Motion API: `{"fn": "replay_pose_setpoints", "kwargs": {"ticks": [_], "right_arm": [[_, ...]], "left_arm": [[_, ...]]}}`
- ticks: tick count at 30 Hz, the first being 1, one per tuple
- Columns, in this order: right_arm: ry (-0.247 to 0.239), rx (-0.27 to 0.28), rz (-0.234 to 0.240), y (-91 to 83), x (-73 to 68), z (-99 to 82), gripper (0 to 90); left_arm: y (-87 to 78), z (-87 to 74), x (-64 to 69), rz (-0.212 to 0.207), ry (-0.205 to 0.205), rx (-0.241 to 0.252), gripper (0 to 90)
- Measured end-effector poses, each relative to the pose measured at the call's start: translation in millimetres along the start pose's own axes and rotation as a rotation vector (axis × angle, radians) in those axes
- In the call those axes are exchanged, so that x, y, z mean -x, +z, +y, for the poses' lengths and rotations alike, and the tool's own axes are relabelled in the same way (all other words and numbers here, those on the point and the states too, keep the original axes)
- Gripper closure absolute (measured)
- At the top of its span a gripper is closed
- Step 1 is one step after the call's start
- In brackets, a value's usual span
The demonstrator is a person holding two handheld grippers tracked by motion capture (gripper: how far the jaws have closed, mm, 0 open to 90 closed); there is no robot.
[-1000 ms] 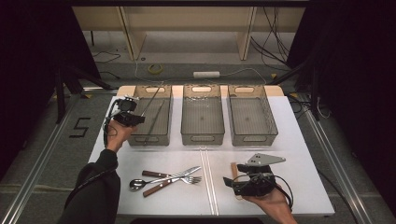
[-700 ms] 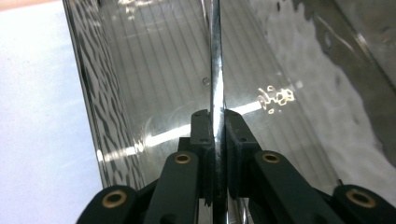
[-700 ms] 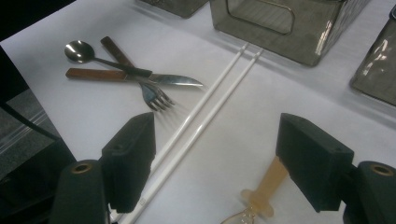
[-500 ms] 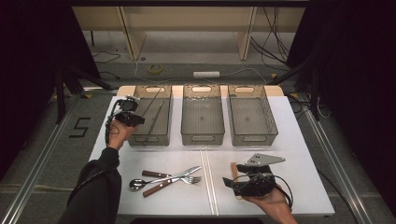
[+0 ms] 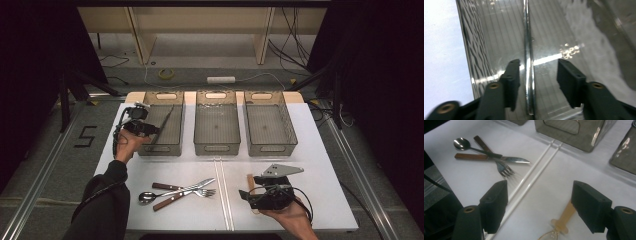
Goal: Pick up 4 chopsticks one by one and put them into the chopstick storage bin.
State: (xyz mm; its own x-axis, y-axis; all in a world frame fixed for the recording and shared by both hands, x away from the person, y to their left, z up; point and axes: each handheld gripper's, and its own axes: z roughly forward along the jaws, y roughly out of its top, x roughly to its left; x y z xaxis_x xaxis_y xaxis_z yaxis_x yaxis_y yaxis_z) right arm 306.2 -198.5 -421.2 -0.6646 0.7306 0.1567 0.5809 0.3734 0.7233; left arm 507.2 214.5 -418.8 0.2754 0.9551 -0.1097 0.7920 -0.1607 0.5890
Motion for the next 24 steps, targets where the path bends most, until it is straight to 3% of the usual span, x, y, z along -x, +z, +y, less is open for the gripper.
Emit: {"fn": "replay_pose_setpoints", "kwargs": {"ticks": [4,9,13,19,24], "right_arm": [[0.007,-0.054,-0.033,3.3,-0.5,3.7,32.1],[-0.006,-0.149,-0.056,10.5,-6.6,10.6,35.0],[-0.006,-0.192,-0.064,19.7,-14.6,14.9,37.4],[0.017,-0.113,-0.123,22.2,-30.9,8.5,41.1],[0.067,-0.031,-0.158,22.4,-42.5,-2.7,42.6]], "left_arm": [[-16.6,-8.2,8.4,-0.024,0.014,0.058,38.0],[-37.6,-25.7,19.6,-0.052,0.031,0.129,32.0],[-48.6,-42.3,31.7,-0.053,0.083,0.150,28.7],[-61.0,-68.2,49.4,-0.091,0.117,0.207,26.0],[-68.8,-86.2,59.2,-0.139,0.108,0.258,24.0]]}}
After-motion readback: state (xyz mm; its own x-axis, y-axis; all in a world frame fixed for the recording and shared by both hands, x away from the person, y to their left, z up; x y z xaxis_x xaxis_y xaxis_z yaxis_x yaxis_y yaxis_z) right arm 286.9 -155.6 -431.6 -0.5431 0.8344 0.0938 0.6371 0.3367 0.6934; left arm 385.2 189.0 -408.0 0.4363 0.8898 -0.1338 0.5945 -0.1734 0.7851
